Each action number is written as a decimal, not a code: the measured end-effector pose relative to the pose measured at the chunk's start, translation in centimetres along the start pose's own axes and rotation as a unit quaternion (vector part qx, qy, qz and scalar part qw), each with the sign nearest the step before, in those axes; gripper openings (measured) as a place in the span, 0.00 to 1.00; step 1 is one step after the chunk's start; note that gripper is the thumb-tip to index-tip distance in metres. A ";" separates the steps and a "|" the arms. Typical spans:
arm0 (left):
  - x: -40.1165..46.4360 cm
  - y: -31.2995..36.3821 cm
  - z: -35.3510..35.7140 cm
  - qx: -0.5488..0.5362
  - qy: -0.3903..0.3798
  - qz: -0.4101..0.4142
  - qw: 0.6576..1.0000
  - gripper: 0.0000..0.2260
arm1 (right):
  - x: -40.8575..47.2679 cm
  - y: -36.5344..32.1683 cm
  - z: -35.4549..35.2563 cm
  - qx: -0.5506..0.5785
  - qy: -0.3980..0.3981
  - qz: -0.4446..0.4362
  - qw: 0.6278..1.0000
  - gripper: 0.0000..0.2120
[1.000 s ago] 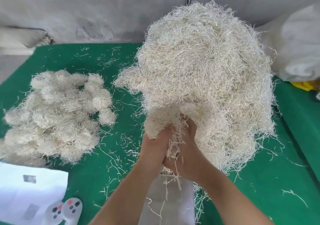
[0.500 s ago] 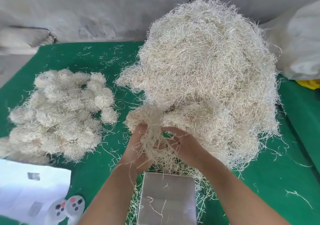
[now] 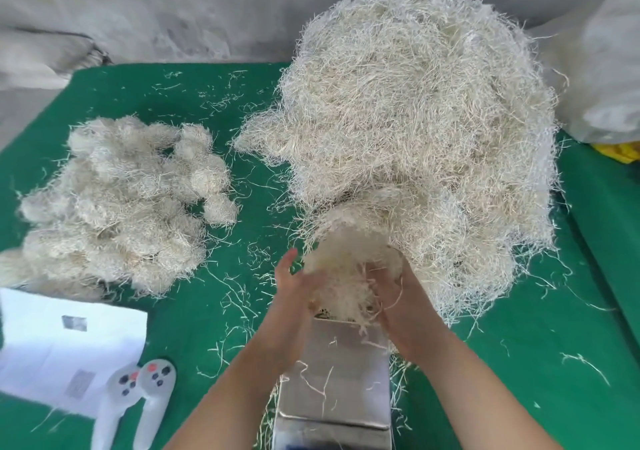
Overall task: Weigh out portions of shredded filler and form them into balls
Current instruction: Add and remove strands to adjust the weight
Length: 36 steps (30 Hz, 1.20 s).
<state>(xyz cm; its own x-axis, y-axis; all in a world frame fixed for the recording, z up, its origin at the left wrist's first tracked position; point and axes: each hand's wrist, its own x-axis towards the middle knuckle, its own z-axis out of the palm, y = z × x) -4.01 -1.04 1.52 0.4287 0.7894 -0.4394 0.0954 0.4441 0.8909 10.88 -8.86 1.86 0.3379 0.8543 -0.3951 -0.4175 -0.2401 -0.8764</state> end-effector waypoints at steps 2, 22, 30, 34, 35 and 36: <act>-0.3 -2.1 -1.3 0.015 -0.013 0.033 0.999 0.25 | -0.6 1.2 -0.9 -0.089 -0.032 0.018 0.995 0.18; -3.6 -9.1 -4.8 0.248 0.115 -0.104 0.956 0.34 | -3.9 8.1 -3.8 -0.536 0.046 0.016 0.843 0.16; -6.0 -9.5 -5.6 0.304 0.166 0.058 0.937 0.25 | -5.6 8.7 -1.0 -0.546 0.001 -0.082 0.834 0.32; -6.3 -11.3 -5.6 0.294 0.104 0.081 0.947 0.19 | -6.2 9.1 -0.4 -0.557 -0.038 -0.085 0.825 0.34; -6.4 -11.4 -5.0 0.271 0.087 0.070 0.956 0.18 | -6.3 9.1 -0.3 -0.560 -0.041 -0.085 0.823 0.34; -6.4 -11.4 -4.5 0.257 0.070 0.066 0.962 0.17 | -6.4 9.2 -0.2 -0.565 -0.042 -0.085 0.820 0.35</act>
<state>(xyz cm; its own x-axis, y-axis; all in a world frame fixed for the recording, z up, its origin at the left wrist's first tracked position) -11.87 -9.32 -6.33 0.3459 0.8898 -0.2977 0.4953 0.0963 0.8634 5.00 -16.59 -3.76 0.2308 0.9372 -0.2616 0.6933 -0.3470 -0.6316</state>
